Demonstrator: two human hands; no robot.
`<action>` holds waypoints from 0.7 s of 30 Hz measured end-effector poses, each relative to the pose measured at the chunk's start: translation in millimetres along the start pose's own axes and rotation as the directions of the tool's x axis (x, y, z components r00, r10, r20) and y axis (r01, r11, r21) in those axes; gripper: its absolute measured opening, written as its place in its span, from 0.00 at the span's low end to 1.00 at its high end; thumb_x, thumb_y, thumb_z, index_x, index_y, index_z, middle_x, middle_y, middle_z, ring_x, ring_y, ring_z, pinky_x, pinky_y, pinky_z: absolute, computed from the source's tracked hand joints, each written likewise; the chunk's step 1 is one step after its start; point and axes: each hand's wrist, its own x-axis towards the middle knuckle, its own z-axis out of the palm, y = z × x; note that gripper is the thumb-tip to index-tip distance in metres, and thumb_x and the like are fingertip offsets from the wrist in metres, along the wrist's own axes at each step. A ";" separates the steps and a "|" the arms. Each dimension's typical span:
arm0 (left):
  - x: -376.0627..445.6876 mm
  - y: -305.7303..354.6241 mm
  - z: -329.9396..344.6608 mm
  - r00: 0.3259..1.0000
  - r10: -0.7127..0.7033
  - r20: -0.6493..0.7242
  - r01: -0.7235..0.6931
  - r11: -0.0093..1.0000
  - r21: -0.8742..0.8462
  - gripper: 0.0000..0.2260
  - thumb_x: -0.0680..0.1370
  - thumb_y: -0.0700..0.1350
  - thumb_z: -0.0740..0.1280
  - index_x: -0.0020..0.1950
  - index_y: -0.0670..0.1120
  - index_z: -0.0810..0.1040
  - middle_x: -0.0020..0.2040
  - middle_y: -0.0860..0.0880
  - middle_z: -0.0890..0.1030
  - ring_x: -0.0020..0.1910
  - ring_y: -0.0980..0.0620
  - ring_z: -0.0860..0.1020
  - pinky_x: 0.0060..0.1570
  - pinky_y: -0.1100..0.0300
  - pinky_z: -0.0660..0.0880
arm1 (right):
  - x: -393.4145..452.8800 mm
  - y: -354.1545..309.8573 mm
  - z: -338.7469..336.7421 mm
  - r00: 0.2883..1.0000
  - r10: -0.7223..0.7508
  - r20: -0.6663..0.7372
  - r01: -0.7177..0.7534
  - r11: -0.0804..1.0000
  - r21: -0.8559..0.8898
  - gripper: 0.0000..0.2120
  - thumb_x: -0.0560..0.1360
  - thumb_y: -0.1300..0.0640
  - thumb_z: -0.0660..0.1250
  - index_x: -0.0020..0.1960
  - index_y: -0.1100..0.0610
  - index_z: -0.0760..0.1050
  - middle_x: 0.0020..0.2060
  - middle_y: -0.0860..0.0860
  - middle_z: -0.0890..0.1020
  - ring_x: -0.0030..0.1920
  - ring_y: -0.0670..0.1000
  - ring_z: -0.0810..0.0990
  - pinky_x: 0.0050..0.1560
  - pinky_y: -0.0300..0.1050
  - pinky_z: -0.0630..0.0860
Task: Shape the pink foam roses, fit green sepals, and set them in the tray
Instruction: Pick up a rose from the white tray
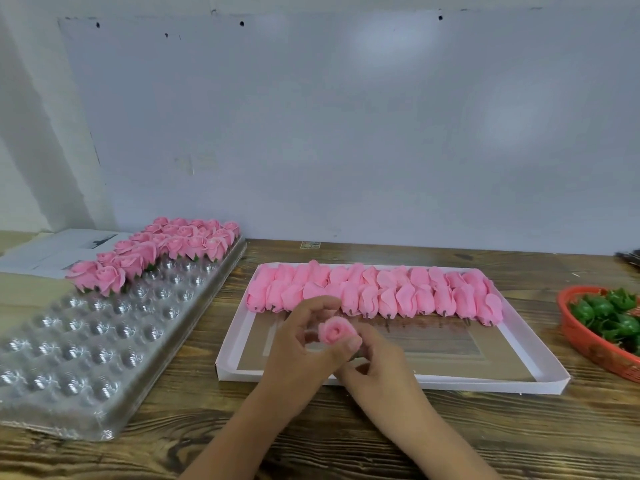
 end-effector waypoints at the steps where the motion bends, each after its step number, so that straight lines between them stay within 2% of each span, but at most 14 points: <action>1: -1.2 1.0 1.0 1.000 0.011 0.017 -0.010 0.999 -0.047 0.21 0.65 0.59 0.79 0.56 0.56 0.81 0.51 0.53 0.84 0.46 0.56 0.84 0.45 0.60 0.81 | -1.5 1.1 3.0 1.000 -0.003 0.001 0.003 0.998 -0.055 0.16 0.69 0.42 0.67 0.56 0.41 0.76 0.46 0.41 0.84 0.47 0.40 0.82 0.47 0.41 0.80; 3: -3.6 2.6 3.3 0.998 0.052 0.028 -0.050 0.996 -0.077 0.18 0.69 0.58 0.77 0.53 0.50 0.83 0.51 0.51 0.84 0.46 0.56 0.84 0.44 0.65 0.79 | -3.8 1.1 8.4 0.999 -0.049 0.004 0.049 0.991 -0.125 0.12 0.70 0.45 0.67 0.51 0.32 0.74 0.44 0.38 0.84 0.47 0.38 0.81 0.47 0.38 0.78; 5: -3.6 3.4 5.3 0.997 0.063 0.033 -0.062 0.997 -0.043 0.11 0.72 0.56 0.74 0.47 0.50 0.85 0.52 0.52 0.85 0.48 0.56 0.84 0.44 0.66 0.78 | -5.3 0.5 12.2 0.993 -0.114 0.023 0.117 0.978 -0.172 0.17 0.71 0.50 0.68 0.51 0.27 0.71 0.44 0.36 0.82 0.46 0.38 0.81 0.45 0.35 0.77; 8: -1.9 0.3 5.7 0.999 -0.011 0.034 0.012 1.000 -0.018 0.05 0.75 0.53 0.74 0.46 0.53 0.87 0.45 0.55 0.86 0.43 0.57 0.84 0.42 0.66 0.78 | -5.2 4.1 14.0 0.993 -0.119 -0.024 0.113 0.978 -0.175 0.11 0.70 0.51 0.68 0.52 0.42 0.77 0.42 0.43 0.83 0.45 0.44 0.80 0.45 0.41 0.76; 11: -2.2 -3.5 5.4 0.999 -0.019 0.050 0.018 1.000 0.017 0.05 0.74 0.47 0.75 0.49 0.51 0.86 0.47 0.56 0.86 0.46 0.60 0.84 0.46 0.69 0.77 | -5.7 6.4 13.4 0.995 -0.068 -0.072 0.060 0.991 -0.116 0.07 0.73 0.52 0.69 0.51 0.48 0.82 0.40 0.46 0.85 0.42 0.45 0.82 0.44 0.46 0.78; 13: -3.3 -3.4 6.7 0.995 -0.033 0.099 0.026 0.998 0.065 0.09 0.74 0.46 0.76 0.53 0.53 0.84 0.47 0.59 0.86 0.46 0.62 0.83 0.46 0.73 0.75 | -6.3 4.3 12.8 0.993 -0.053 -0.108 0.049 0.998 -0.042 0.04 0.73 0.53 0.69 0.45 0.49 0.82 0.37 0.47 0.84 0.38 0.43 0.81 0.39 0.43 0.78; 15: -3.9 -2.9 7.6 0.987 -0.071 0.145 0.059 0.994 0.088 0.15 0.72 0.52 0.75 0.57 0.54 0.80 0.45 0.62 0.85 0.46 0.65 0.82 0.46 0.75 0.73 | -6.8 2.1 11.8 0.990 -0.048 -0.131 0.046 0.999 -0.016 0.07 0.71 0.51 0.66 0.40 0.53 0.80 0.36 0.49 0.84 0.35 0.40 0.78 0.36 0.43 0.74; 18: -3.2 -4.7 7.1 0.982 -0.115 0.151 0.107 0.992 0.060 0.24 0.66 0.58 0.75 0.60 0.59 0.77 0.48 0.63 0.83 0.49 0.63 0.81 0.49 0.71 0.75 | -6.9 2.9 11.2 0.989 -0.029 -0.143 0.025 0.999 -0.032 0.07 0.73 0.53 0.68 0.39 0.54 0.79 0.35 0.50 0.84 0.33 0.40 0.76 0.37 0.46 0.75; 19: -2.9 -3.9 6.9 0.985 -0.107 0.139 0.103 0.994 0.031 0.25 0.66 0.60 0.76 0.62 0.61 0.76 0.51 0.63 0.82 0.51 0.62 0.81 0.50 0.69 0.76 | -6.4 2.8 10.9 0.988 -0.018 -0.152 0.013 0.999 -0.030 0.05 0.73 0.54 0.69 0.39 0.53 0.80 0.35 0.49 0.84 0.34 0.40 0.77 0.37 0.45 0.75; 21: -2.1 -0.9 6.0 0.996 -0.030 0.083 0.032 0.999 -0.022 0.26 0.67 0.65 0.75 0.63 0.61 0.78 0.56 0.60 0.82 0.55 0.60 0.81 0.51 0.67 0.76 | -5.5 -0.1 10.8 0.990 -0.016 -0.137 0.016 1.000 0.001 0.04 0.72 0.49 0.69 0.44 0.45 0.82 0.38 0.45 0.85 0.38 0.41 0.81 0.39 0.41 0.77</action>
